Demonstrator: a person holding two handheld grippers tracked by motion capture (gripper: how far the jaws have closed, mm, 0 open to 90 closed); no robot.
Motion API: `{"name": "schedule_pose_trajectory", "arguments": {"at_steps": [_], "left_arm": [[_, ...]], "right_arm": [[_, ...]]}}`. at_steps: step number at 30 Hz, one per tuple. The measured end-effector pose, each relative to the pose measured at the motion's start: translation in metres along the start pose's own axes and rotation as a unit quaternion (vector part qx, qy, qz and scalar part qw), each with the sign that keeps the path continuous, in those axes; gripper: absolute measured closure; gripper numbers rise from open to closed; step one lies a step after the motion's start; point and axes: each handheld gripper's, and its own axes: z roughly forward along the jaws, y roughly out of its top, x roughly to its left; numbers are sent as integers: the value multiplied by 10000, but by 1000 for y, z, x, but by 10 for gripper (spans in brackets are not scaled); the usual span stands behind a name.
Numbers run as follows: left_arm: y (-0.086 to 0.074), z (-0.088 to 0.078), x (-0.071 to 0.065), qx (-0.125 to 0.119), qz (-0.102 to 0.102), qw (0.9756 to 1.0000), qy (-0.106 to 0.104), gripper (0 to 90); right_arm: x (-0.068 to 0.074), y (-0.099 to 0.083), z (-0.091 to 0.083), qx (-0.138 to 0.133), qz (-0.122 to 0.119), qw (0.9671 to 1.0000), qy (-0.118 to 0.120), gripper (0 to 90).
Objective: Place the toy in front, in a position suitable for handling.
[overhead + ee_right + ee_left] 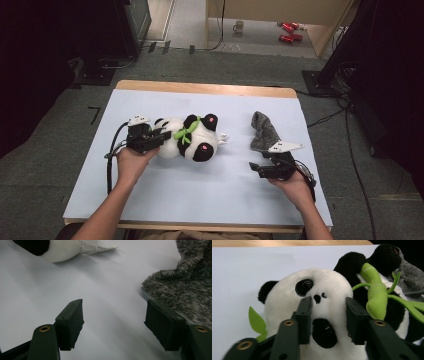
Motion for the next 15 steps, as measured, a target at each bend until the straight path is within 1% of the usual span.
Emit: {"name": "schedule_pose_trajectory", "arguments": {"at_steps": [1, 3, 4, 6, 8, 9, 11, 12, 13, 15], "left_arm": [[1, -1, 1, 1, 38, 10000, -19, 557], [3, -4, 3, 26, 110, 9999, -70, 489], [5, -5, 4, 34, 190, 9998, -61, 452], [7, -8, 5, 63, 384, 9992, -116, 435], [10, -12, 9, 111, 485, 9985, -232, 391], [11, -15, 10, 89, 515, 9984, -227, 377], [14, -22, 13, 3, 632, 9975, -331, 346], [15, -26, 15, -4, 718, 9967, -382, 346], [16, -29, 18, -3, 845, 9954, -452, 319], [16, -34, 23, 32, 1222, 9915, -440, 273]], "right_arm": [[0, 0, 0, 0, 0, 10000, 0, 305], [-1, 0, -1, -27, 32, 10000, -16, 305], [-2, 1, -2, -39, 97, 9999, -31, 305], [-3, 1, -3, -65, 99, 9999, -40, 305], [-5, 2, -5, -99, 145, 9998, -63, 304], [-5, 2, -6, -120, 180, 9997, -67, 304], [-7, 5, -9, -189, 261, 9994, -87, 301], [-7, 5, -9, -189, 261, 9994, -87, 301], [-7, 6, -10, -201, 289, 9993, -91, 297], [-9, 10, -13, -265, 286, 9991, -136, 287]]}}
